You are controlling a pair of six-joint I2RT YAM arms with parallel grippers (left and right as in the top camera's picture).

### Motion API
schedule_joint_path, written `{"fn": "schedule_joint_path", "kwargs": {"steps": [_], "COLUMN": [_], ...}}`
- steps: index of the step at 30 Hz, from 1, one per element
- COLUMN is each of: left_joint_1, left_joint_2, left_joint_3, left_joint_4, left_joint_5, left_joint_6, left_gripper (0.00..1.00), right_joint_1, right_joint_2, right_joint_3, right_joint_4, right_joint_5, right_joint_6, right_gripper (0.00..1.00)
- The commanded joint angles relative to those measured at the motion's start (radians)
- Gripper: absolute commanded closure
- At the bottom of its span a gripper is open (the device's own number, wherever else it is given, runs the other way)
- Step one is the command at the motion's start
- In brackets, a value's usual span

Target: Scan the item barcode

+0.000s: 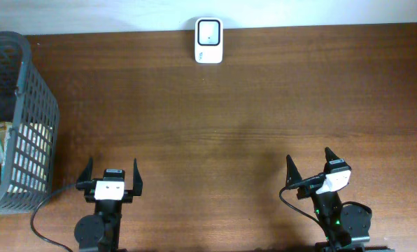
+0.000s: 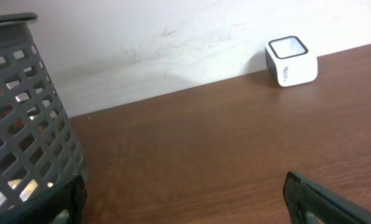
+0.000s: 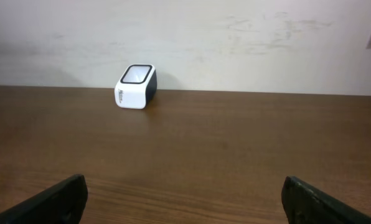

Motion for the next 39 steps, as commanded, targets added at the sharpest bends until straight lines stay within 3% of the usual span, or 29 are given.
{"fn": "schedule_joint_path", "kwargs": {"steps": [1, 7, 12, 19, 21, 23, 26, 32, 35, 39], "left_joint_1": [-0.005, -0.005, -0.005, -0.005, -0.004, -0.004, -0.004, 0.011, 0.163, 0.466], "left_joint_2": [-0.008, 0.104, 0.46, 1.049, 1.291, 1.434, 1.558, 1.59, 1.59, 1.592], "left_joint_3": [0.02, 0.227, 0.618, 1.295, 1.595, 1.748, 1.818, 1.857, 1.953, 1.96], "left_joint_4": [0.007, -0.011, -0.111, -0.603, -0.894, -1.061, -1.129, -1.019, -1.008, -1.052], "left_joint_5": [0.031, 0.144, 0.262, 0.282, 0.322, 0.322, 0.357, 0.299, 0.038, -0.02], "left_joint_6": [0.015, 0.004, 0.005, 0.005, 0.005, 0.005, 0.005, -0.006, -0.292, -0.555], "left_gripper": [0.01, 0.01, 0.01, 0.01, 0.01, 0.01, 0.01, 0.01, 0.01, 0.0], "right_joint_1": [0.008, 0.008, 0.008, 0.008, 0.008, 0.008, 0.008, 0.008, 0.008, 0.008], "right_joint_2": [-0.006, -0.006, -0.006, -0.006, -0.006, -0.006, -0.006, -0.006, -0.006, -0.006], "right_joint_3": [-0.007, -0.007, -0.007, -0.007, -0.007, -0.007, -0.007, -0.007, -0.007, -0.007], "right_joint_4": [-0.002, -0.002, -0.002, -0.002, -0.002, -0.002, -0.002, -0.002, -0.002, -0.002], "right_joint_5": [-0.01, -0.01, -0.01, -0.01, -0.01, -0.01, -0.01, -0.01, -0.01, -0.01], "right_joint_6": [0.002, 0.002, 0.002, 0.002, 0.002, 0.002, 0.002, 0.002, 0.002, 0.002], "right_gripper": [0.01, 0.01, 0.01, 0.01, 0.01, 0.01, 0.01, 0.01, 0.01, 0.01]}}
